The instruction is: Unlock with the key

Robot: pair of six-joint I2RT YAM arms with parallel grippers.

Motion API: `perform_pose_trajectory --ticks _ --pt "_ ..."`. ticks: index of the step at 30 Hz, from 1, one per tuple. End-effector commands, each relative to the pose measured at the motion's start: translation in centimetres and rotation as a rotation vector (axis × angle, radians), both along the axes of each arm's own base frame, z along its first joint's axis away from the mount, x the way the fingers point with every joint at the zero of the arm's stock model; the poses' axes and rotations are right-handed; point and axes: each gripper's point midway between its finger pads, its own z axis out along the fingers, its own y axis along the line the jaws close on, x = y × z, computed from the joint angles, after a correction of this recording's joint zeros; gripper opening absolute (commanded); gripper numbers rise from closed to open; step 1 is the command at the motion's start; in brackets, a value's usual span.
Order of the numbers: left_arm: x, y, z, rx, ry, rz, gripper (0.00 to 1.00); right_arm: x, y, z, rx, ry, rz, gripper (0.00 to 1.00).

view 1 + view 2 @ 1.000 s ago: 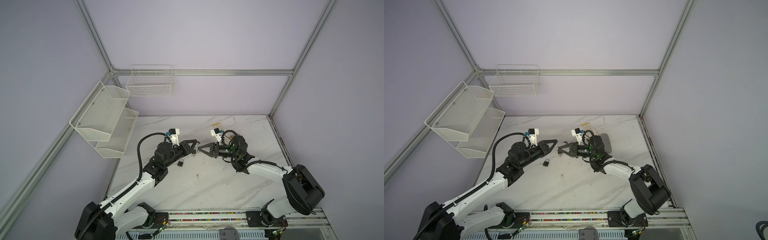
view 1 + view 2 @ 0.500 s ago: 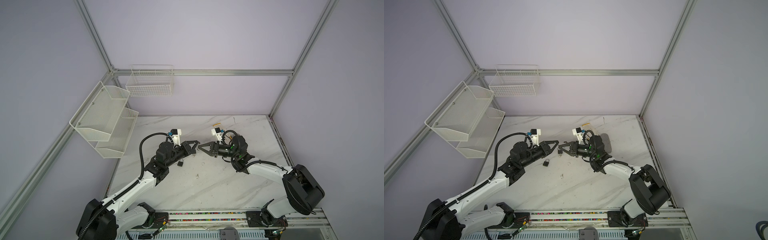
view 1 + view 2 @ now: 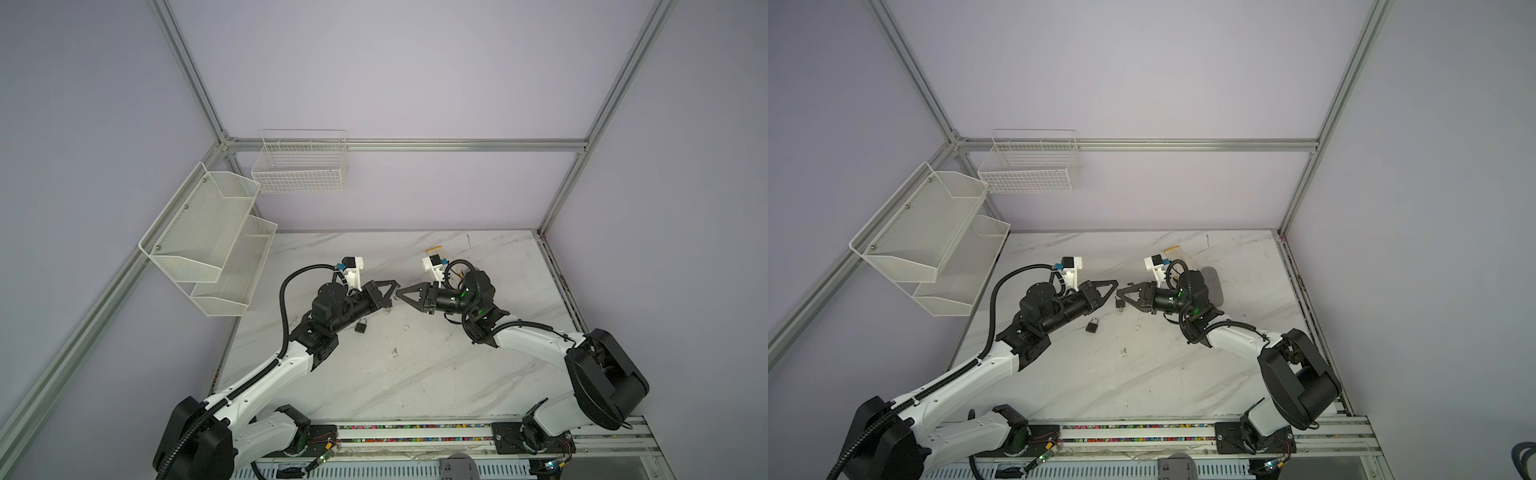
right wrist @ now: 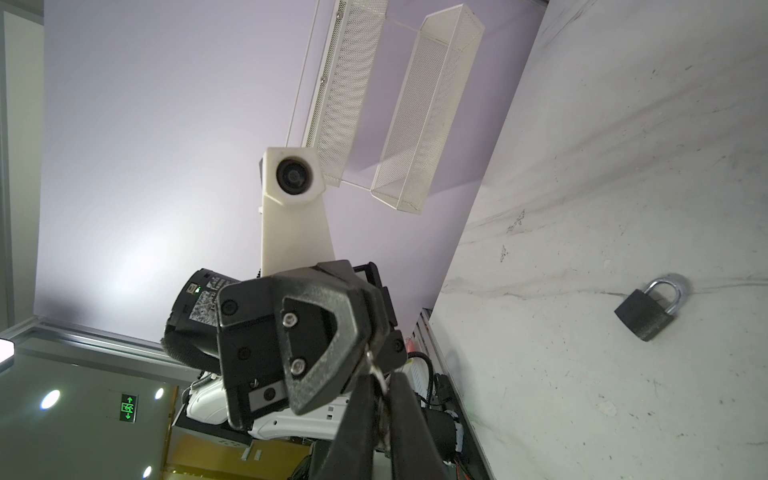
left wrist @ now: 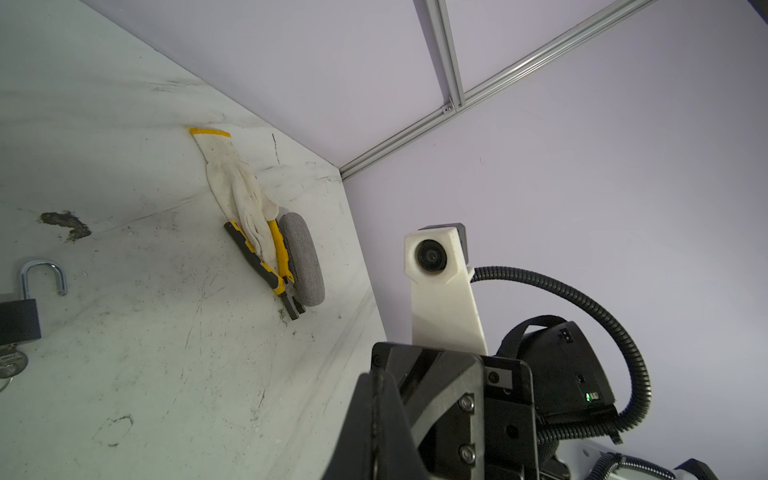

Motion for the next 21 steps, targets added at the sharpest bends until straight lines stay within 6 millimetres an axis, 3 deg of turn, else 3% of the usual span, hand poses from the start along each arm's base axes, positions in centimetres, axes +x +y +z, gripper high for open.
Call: perform_pose_trajectory --ticks 1,15,21 --pt "-0.2 -0.8 4.7 -0.035 -0.111 -0.042 0.0 0.1 0.0 3.3 0.058 -0.082 0.001 0.17" --pt "0.0 -0.8 4.4 -0.007 -0.098 -0.039 0.0 0.0 0.1 2.5 0.043 -0.082 0.011 0.17" --pt "0.0 -0.7 4.7 -0.004 -0.105 -0.036 0.0 0.1 0.1 2.3 0.018 -0.103 0.007 0.32"
